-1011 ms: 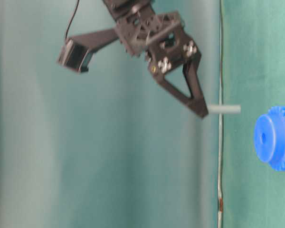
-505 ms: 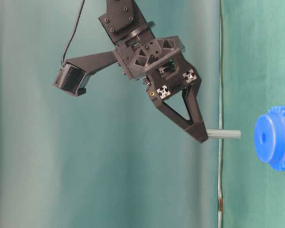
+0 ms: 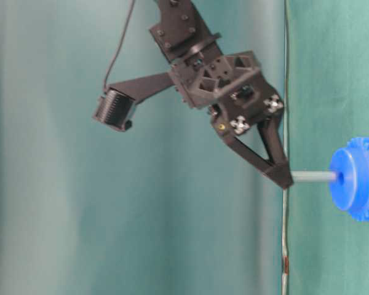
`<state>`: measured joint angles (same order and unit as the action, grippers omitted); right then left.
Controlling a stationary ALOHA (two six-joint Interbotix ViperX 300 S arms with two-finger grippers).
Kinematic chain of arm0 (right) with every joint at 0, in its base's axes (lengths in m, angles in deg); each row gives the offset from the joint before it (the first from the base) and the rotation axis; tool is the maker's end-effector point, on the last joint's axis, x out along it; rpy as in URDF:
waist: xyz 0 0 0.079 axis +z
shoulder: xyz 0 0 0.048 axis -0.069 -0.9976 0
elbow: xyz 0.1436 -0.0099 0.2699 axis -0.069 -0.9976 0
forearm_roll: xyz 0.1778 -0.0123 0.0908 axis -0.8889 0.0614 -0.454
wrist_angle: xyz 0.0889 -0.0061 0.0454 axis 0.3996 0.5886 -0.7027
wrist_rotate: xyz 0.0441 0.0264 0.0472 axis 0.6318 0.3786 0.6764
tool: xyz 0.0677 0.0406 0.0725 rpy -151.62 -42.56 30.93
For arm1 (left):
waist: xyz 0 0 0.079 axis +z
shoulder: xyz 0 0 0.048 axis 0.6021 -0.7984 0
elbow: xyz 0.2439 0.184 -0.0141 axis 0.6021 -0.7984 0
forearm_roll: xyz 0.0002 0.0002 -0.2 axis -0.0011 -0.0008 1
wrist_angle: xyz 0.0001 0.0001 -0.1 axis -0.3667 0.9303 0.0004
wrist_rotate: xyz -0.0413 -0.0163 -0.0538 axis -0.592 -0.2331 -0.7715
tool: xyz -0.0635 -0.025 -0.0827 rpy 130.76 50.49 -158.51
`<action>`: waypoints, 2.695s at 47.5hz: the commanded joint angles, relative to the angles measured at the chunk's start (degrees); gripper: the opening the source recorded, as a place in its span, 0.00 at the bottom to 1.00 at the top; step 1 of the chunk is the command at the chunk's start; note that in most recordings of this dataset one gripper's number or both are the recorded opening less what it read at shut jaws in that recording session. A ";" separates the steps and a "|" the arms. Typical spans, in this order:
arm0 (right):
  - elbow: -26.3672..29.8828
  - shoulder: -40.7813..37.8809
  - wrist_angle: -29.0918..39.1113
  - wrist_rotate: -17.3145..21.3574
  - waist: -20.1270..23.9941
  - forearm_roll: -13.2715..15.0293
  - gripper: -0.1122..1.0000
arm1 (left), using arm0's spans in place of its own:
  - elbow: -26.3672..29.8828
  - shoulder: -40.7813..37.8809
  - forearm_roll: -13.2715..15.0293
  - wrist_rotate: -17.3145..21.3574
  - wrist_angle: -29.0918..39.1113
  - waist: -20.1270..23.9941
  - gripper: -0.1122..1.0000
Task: Insert the shaft placed at a random location into the center hole of the medium gear at another random location.
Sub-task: 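Align the shaft over the gear's center hole and lower it in, then open the right gripper and withdraw it right from the gear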
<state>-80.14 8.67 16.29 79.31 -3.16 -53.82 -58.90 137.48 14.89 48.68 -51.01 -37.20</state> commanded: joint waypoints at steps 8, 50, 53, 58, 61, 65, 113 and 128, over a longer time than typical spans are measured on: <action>0.88 0.00 -1.32 0.00 0.26 -0.70 0.21 | 1.41 -0.18 -0.18 0.00 -0.35 0.18 0.10; 1.49 -3.60 -1.93 0.00 0.26 -0.70 0.21 | 1.32 -0.44 -0.18 0.00 -0.35 0.09 0.10; 1.49 -3.78 -2.11 0.00 0.26 -0.70 0.21 | 1.32 -0.53 -0.18 0.00 -0.35 0.09 0.10; 1.49 -4.13 -2.37 0.00 0.26 -0.70 0.21 | 1.32 -0.62 -0.18 0.00 -0.35 0.18 0.10; 1.49 -4.31 -2.55 0.00 0.26 -0.79 0.21 | 1.32 -0.62 -0.18 0.00 -0.35 0.09 0.10; 1.49 -4.31 -2.55 0.00 0.26 -0.70 0.21 | 1.32 -0.62 -0.18 0.00 -0.35 0.18 0.10; 1.49 -4.31 -2.55 0.00 0.26 -0.70 0.92 | 1.32 -0.53 -0.18 0.00 0.00 0.18 0.10; 0.53 0.70 -2.02 -0.26 0.26 -0.62 0.88 | 1.41 -0.35 -0.18 -0.09 0.00 0.18 0.10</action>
<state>-79.96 5.85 14.62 79.31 -2.99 -54.35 -58.90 137.39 14.80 48.68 -50.75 -37.11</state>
